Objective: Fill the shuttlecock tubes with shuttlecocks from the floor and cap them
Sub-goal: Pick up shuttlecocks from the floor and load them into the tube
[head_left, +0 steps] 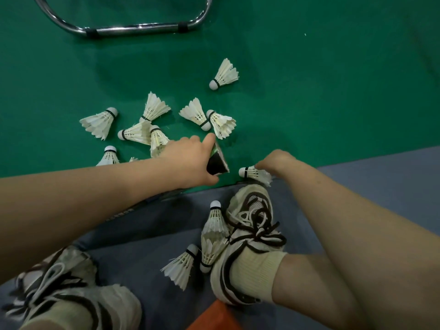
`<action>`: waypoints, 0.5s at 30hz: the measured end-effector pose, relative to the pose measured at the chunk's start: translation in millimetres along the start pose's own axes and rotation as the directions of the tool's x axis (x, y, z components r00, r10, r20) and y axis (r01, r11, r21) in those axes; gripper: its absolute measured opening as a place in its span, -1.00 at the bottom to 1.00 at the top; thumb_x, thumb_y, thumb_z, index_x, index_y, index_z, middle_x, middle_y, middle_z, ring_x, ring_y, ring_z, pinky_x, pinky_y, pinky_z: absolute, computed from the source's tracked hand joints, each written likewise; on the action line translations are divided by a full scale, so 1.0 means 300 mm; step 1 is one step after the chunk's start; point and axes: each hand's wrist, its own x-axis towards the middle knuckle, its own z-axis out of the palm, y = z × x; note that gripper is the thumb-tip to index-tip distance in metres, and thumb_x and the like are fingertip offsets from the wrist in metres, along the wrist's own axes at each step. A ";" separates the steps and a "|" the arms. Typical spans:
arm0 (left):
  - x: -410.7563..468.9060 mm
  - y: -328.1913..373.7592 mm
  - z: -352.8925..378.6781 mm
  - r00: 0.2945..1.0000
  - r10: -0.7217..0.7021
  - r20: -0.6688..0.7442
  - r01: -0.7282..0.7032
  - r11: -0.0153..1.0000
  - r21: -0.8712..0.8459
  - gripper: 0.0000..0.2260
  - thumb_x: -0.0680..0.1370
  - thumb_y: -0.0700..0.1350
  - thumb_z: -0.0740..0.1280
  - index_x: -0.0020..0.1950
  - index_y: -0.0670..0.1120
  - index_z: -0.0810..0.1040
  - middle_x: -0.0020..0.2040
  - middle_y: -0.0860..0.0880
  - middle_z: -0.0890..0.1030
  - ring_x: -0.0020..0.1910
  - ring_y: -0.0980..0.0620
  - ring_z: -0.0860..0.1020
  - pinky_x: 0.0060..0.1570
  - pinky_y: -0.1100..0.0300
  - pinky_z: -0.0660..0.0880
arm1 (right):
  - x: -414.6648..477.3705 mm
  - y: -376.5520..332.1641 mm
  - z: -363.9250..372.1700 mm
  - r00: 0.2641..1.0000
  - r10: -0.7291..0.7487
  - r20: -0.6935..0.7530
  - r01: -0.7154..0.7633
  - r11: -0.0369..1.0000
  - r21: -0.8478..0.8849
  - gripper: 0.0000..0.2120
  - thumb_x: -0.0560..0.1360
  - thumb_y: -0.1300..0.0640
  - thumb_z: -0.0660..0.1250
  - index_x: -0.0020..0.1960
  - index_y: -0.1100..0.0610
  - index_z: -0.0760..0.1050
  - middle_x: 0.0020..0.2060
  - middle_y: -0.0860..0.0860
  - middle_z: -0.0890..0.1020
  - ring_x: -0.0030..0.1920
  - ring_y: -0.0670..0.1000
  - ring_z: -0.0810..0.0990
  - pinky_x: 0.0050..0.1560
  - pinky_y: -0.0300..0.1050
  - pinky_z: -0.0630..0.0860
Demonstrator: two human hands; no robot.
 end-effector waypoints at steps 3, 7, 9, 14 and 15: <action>0.001 0.002 -0.002 1.000 0.001 0.005 -0.001 1.000 -0.001 -0.34 0.39 0.26 0.34 0.29 -0.09 0.22 -0.13 -0.06 0.34 -0.14 -0.11 0.41 -0.21 0.08 0.37 | 0.009 -0.013 -0.005 0.993 -0.001 -0.117 0.007 0.998 0.058 -0.84 0.51 0.16 0.24 -0.19 0.22 0.45 -0.35 0.05 0.45 -0.36 0.02 0.41 -0.42 -0.18 0.31; 0.004 -0.011 -0.005 1.000 -0.004 0.012 0.004 1.000 -0.009 -0.33 0.39 0.25 0.35 0.31 -0.09 0.21 -0.12 -0.06 0.35 -0.13 -0.12 0.42 -0.20 0.07 0.38 | 0.011 -0.056 -0.040 0.973 -0.082 -0.218 0.123 0.976 0.181 -0.77 0.50 0.27 0.21 0.09 0.23 0.56 0.01 0.12 0.61 -0.04 0.11 0.57 -0.06 -0.10 0.51; 0.007 -0.022 -0.005 1.000 -0.003 0.006 0.004 1.000 -0.007 -0.31 0.39 0.26 0.34 0.33 -0.09 0.19 -0.08 -0.09 0.39 -0.07 -0.15 0.46 -0.17 0.05 0.40 | -0.020 -0.088 -0.095 0.951 -0.150 -0.272 0.211 0.955 0.210 -0.78 0.48 0.28 0.22 0.08 0.22 0.56 0.02 0.13 0.61 0.05 0.13 0.57 0.07 -0.05 0.52; 0.010 -0.075 -0.012 0.999 -0.051 -0.001 0.051 0.999 -0.012 -0.29 0.39 0.26 0.34 0.35 -0.09 0.17 -0.07 -0.11 0.42 -0.05 -0.16 0.47 -0.15 0.05 0.41 | -0.127 -0.171 -0.221 0.884 -0.379 -0.274 0.443 0.866 0.233 -0.81 0.40 0.32 0.35 -0.28 0.06 0.46 -0.34 -0.02 0.54 -0.27 -0.01 0.53 -0.02 -0.07 0.53; 0.008 -0.085 -0.013 0.998 -0.056 0.002 0.056 0.998 -0.023 -0.32 0.38 0.25 0.35 0.30 -0.09 0.19 -0.09 -0.10 0.41 -0.10 -0.15 0.45 -0.15 0.04 0.43 | -0.135 -0.184 -0.231 0.878 -0.395 -0.271 0.456 0.861 0.225 -0.77 0.39 0.32 0.37 -0.31 0.04 0.44 -0.37 -0.02 0.53 -0.31 -0.02 0.52 -0.04 -0.07 0.54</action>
